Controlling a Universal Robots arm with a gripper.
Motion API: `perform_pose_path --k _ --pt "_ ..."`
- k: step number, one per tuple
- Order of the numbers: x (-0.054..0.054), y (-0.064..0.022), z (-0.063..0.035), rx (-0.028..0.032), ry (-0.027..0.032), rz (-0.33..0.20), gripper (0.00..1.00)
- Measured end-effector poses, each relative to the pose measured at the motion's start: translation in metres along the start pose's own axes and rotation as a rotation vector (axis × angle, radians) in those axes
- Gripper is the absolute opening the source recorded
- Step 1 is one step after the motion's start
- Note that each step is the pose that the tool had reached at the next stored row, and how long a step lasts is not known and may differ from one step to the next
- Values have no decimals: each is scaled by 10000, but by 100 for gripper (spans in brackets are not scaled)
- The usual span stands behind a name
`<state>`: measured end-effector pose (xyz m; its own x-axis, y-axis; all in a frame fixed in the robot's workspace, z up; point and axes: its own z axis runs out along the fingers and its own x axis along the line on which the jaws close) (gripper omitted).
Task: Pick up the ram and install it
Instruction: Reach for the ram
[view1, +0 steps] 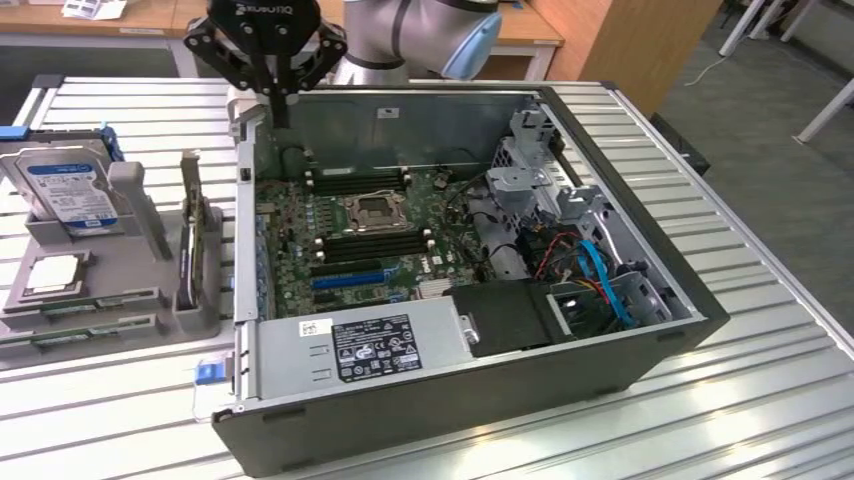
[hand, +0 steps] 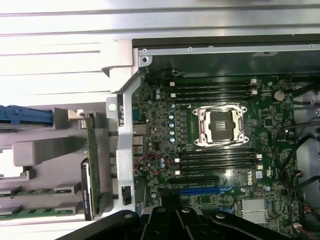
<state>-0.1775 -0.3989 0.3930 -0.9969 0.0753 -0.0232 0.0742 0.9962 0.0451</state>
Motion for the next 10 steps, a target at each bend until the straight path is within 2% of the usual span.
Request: perform_pose_path --k 10 --pt "252 -19 -3 0 -1 0 10"
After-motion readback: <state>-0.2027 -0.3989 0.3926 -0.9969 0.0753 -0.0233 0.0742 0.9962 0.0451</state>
